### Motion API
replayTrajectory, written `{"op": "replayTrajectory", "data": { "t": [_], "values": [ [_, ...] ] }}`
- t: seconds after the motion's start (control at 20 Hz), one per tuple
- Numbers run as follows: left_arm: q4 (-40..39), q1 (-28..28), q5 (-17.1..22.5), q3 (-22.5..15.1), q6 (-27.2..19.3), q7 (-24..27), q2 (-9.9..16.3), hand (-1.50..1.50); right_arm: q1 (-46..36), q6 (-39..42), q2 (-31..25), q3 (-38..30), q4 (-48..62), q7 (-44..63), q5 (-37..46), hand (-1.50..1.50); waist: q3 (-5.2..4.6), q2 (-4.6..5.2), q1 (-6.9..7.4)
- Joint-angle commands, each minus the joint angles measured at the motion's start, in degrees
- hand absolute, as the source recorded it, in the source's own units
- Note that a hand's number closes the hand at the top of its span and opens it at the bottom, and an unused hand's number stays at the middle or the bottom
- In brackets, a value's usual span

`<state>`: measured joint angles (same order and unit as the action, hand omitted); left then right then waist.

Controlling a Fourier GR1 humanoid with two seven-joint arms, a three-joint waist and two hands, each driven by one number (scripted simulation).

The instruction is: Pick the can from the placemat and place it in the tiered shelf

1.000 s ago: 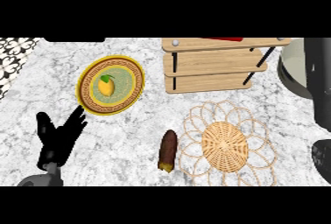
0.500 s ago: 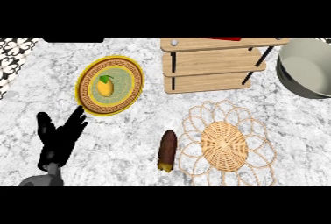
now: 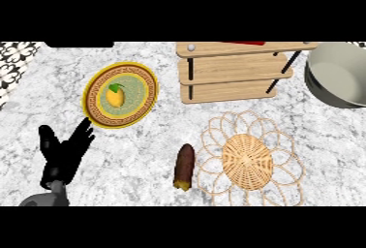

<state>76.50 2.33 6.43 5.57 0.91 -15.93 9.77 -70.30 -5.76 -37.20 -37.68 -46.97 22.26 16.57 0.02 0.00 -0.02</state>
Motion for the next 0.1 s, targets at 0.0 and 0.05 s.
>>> {"op": "replayTrajectory", "data": {
  "t": [0.0, 0.05],
  "values": [
    [4.7, -0.9, -0.1, -1.2, -0.8, -2.7, -0.9, 0.0, 4.0, 6.5, -5.6, -3.2, 0.6, -3.0, -5.3, -1.5, 0.04, -0.05, 0.28],
    [3.5, -0.5, 2.2, 0.9, 2.5, -2.4, 1.7, 0.0, 6.1, 7.1, -5.6, -3.8, 2.8, -6.2, -6.0, -1.5, 0.03, 0.11, 0.48]
  ]
}}
